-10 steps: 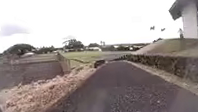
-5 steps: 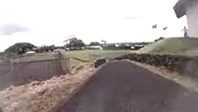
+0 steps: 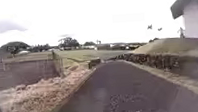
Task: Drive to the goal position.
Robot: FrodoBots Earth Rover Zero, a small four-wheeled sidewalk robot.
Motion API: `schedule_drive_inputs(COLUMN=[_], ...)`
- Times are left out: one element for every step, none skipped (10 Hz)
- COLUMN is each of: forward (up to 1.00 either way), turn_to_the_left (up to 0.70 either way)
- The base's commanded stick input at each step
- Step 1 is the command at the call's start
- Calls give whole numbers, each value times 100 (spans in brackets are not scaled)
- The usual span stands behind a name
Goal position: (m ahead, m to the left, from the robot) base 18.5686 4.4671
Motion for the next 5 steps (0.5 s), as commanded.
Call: schedule_drive_inputs(forward=[85, 85, 85, 85, 85], turn_to_the_left=[0, -19, -27, -27, -27])
